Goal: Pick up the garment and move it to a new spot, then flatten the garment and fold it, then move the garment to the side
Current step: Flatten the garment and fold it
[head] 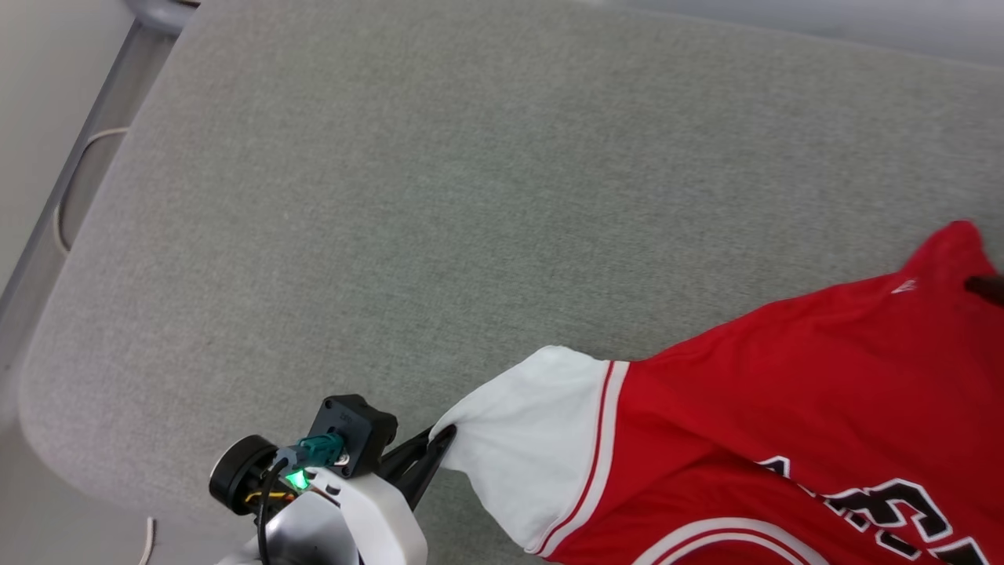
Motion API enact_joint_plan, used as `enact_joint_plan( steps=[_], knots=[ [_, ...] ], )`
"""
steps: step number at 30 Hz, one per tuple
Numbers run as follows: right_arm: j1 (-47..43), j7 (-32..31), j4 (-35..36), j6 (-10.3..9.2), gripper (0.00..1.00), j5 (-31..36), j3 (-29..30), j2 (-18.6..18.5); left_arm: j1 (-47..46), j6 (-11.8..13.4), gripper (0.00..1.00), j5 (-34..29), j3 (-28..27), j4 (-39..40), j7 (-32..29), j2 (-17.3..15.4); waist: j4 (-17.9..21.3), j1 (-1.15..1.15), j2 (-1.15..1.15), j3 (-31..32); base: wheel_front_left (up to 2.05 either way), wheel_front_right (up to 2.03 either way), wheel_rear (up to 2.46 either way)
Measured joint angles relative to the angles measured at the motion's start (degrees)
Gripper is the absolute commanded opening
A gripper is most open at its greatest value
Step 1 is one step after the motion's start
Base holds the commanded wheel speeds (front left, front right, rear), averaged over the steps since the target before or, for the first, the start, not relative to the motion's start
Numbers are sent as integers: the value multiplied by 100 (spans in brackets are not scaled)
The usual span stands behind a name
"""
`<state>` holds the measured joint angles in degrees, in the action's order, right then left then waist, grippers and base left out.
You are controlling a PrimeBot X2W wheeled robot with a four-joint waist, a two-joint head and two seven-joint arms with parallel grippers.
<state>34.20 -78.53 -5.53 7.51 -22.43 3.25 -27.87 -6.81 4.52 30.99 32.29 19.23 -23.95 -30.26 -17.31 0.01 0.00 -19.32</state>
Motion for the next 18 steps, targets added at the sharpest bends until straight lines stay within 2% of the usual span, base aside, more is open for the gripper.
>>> enact_joint_plan(
  steps=[8,17,18],
  knots=[
    [370,187,-737,0,100,375,-193,-47,-203,-85,0,-18,102,-113,94,152,-408,0,0,-363,0,0,0],
    [390,294,-1173,0,100,503,-382,-223,-277,-99,0,-25,122,-200,151,185,-547,-1,0,-511,0,0,0],
    [388,292,-1204,0,46,498,-389,-226,-281,-99,0,-25,122,-207,152,183,-547,-1,0,-511,0,0,0]
  ],
)
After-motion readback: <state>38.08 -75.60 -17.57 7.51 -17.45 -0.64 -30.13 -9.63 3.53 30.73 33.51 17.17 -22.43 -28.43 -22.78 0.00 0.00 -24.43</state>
